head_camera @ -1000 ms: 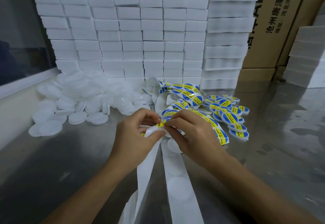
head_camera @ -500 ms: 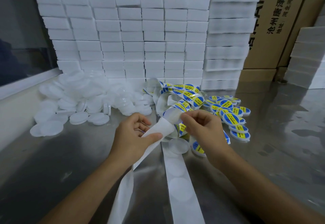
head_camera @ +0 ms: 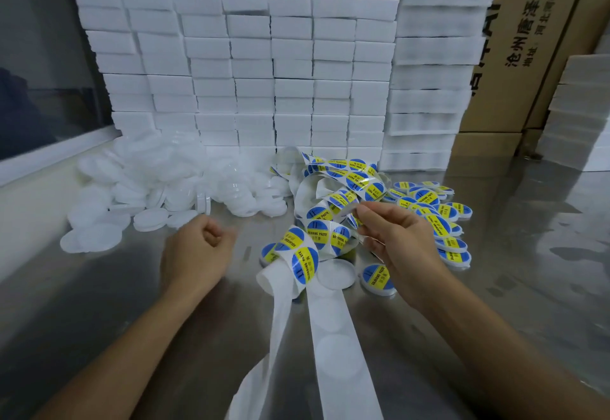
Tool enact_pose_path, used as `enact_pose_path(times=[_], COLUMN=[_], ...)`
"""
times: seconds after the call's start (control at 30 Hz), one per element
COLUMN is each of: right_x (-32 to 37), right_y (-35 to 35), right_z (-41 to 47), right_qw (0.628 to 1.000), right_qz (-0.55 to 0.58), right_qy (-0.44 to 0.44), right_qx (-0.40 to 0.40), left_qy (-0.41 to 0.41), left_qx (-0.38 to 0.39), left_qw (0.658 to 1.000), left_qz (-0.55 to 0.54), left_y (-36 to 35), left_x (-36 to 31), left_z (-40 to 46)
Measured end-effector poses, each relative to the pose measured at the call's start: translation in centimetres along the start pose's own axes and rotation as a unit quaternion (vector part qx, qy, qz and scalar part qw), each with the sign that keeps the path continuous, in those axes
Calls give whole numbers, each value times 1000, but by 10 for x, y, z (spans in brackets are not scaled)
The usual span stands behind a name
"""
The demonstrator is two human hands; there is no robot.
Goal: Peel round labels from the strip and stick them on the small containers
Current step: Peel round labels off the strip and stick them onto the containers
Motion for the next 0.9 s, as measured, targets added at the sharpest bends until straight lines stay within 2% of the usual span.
enact_pose_path(times=[0.07,0.13,0.27,0.53,0.73,0.9], right_x=[1,1,4,13,17,26], right_y=[2,2,0,-2,-2,0], right_z=[1,1,1,-2,-4,-4], right_qw=[1000,1000,1000,999,997,989], right_qz=[-5,-8,-2,-1,-23,-56], right_qy=[2,3,10,36,66,136], right_qx=[-5,-2,10,27,31,12], left_qy=[-37,-37,-3,13,-20,-7], left_qx=[12,62,151,173,125,72], left_qw=[993,972,935,918,923,951], left_qz=[112,225,321,356,363,302], left_y=[2,-6,-22,-27,-23,-12], left_x=[10,26,44,47,36,36], left_z=[9,16,19,18,18,22])
Point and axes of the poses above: each hand's wrist, its own z-axis towards the middle knuckle, its own y-axis out of the back of the hand, x = y × z, the point moved 9 cm from there along z, towards the middle knuckle, and after that the axes turned 3 degrees about z, right-handed, at the moved point
